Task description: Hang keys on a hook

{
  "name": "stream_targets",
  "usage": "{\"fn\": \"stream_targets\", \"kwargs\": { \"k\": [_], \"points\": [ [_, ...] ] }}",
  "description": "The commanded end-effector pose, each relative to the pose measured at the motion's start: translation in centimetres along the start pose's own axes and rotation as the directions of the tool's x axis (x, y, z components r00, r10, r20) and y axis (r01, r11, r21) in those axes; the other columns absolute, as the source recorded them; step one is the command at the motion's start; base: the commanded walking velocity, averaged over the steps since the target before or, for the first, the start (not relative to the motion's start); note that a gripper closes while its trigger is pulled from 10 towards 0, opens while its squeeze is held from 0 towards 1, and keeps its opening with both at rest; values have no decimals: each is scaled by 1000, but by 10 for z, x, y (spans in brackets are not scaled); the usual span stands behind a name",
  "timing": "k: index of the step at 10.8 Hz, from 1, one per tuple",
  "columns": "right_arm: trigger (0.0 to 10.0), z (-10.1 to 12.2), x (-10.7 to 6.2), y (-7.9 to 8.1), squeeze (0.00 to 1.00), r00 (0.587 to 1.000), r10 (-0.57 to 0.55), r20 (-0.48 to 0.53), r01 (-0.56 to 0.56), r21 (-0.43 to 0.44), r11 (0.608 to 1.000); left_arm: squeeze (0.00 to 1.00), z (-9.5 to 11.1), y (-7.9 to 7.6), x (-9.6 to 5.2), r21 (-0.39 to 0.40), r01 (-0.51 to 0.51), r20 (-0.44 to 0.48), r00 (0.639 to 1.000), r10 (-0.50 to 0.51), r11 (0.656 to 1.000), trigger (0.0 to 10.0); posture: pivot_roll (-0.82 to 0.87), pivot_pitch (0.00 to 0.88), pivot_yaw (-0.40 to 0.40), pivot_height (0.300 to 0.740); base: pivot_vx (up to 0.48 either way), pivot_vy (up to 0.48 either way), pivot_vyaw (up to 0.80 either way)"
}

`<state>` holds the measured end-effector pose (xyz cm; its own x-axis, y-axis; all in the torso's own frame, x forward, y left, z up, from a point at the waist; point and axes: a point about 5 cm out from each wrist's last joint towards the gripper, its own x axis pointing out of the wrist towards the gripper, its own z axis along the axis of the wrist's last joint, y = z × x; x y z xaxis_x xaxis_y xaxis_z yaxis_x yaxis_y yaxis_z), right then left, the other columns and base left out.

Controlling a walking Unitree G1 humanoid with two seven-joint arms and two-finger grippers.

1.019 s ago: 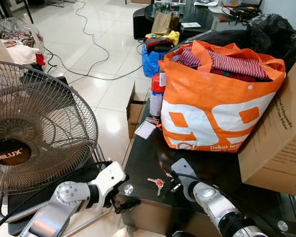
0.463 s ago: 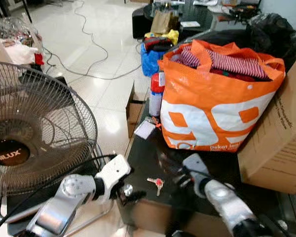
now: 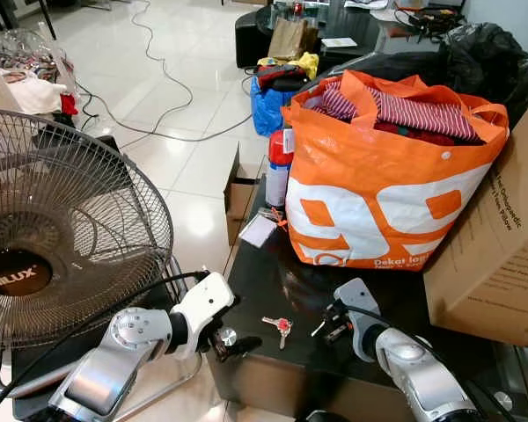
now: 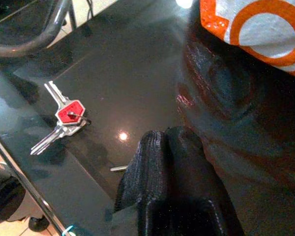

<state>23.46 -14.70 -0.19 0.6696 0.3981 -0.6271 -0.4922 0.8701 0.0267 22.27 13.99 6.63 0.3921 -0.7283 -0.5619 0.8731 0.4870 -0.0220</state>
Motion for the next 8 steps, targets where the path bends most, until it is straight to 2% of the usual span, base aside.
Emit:
{"fn": "stream_targets", "kwargs": {
  "k": [1,2,3,5,6,7,8],
  "points": [
    [0,5,-1,-3,0,999,-26,25,24,54,998,0,2,1,1,2,-6,2,1000,6,1000,10000,-92,0,-28,740,0,0,0],
    [0,14,-3,-8,0,991,-64,116,23,321,947,0,2,3,0,0,-26,10,1000,26,1000,10000,-75,0,-42,740,0,0,0],
    [0,21,-10,-10,0,979,-60,195,-40,471,881,0,3,5,-2,-5,-50,22,999,50,999,10000,-69,0,-46,740,0,0,0],
    [0,31,-28,-9,0,939,-10,343,-206,587,783,0,8,10,-5,-30,-90,77,993,92,996,10000,-70,0,-35,740,0,0,0],
    [0,36,-35,-10,0,921,-14,388,-246,611,752,0,10,12,-3,-31,-96,89,991,99,995,10000,-75,0,-25,740,0,0,0],
    [0,36,-39,-11,0,920,-21,391,-244,613,751,0,11,15,-3,-25,-104,93,990,106,994,10000,-78,0,-16,740,0,0,0],
    [0,37,-47,-15,0,923,-65,380,-196,608,770,0,19,24,-4,-7,-162,131,978,162,987,10000,-80,0,1,740,0,0,0]
  ]
}}
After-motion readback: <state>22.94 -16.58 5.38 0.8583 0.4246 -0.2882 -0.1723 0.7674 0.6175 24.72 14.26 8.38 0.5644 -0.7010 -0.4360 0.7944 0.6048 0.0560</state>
